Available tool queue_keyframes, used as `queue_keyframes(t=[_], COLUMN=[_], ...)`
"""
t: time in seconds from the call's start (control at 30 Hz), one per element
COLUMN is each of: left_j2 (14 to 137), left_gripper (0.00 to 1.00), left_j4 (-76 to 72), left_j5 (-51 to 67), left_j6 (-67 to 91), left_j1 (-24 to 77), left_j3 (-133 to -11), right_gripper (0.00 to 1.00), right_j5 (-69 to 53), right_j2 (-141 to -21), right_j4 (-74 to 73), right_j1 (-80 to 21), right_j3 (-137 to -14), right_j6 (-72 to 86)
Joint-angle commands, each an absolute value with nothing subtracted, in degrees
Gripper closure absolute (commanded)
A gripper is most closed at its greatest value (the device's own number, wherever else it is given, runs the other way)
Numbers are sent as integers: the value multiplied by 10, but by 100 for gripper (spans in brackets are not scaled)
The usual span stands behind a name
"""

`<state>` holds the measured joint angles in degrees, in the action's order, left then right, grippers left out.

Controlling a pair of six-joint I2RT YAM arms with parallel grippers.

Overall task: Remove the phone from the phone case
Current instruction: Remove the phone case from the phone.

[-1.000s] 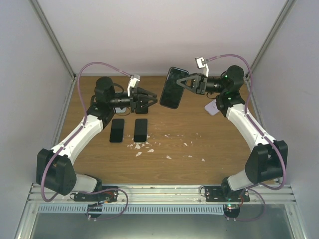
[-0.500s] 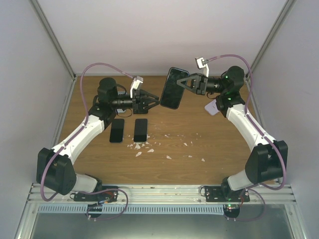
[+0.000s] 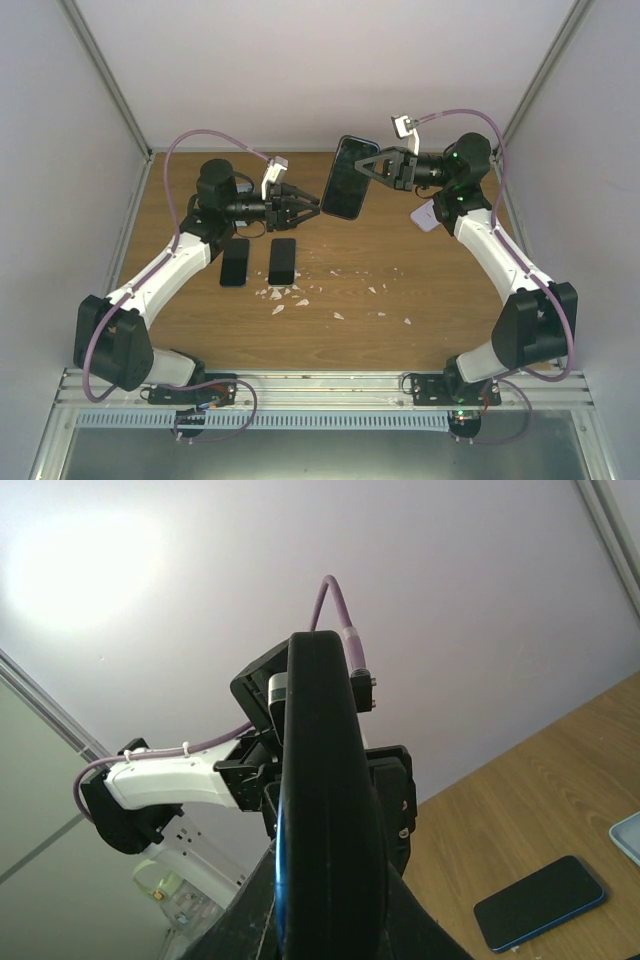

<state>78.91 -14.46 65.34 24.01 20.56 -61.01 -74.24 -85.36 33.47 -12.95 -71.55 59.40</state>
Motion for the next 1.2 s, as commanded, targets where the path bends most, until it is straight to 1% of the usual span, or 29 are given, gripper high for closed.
queue_keyframes(t=[0.0,0.1,0.37,0.6,0.73,0.93,1.17], left_j2=[789,791,799,804,799,799,804], left_gripper=[60,60,62,75,77,78,79], left_j4=[-210,-205,-128,-107,-116,-119,-131], left_j5=[681,673,621,577,572,569,570], left_j6=[269,266,221,213,217,219,230], left_j1=[210,209,221,217,208,204,204], left_j3=[-599,-601,-635,-630,-609,-605,-603], right_gripper=[100,100,99,100,100,99,100], right_j5=[-738,-738,-737,-741,-751,-765,-783], right_j2=[-835,-834,-835,-835,-836,-840,-835], right_j4=[348,347,345,351,402,537,582], right_j1=[-132,-132,-134,-135,-135,-141,-162], right_j3=[-717,-717,-717,-720,-711,-690,-690], right_j6=[587,586,583,591,634,739,777])
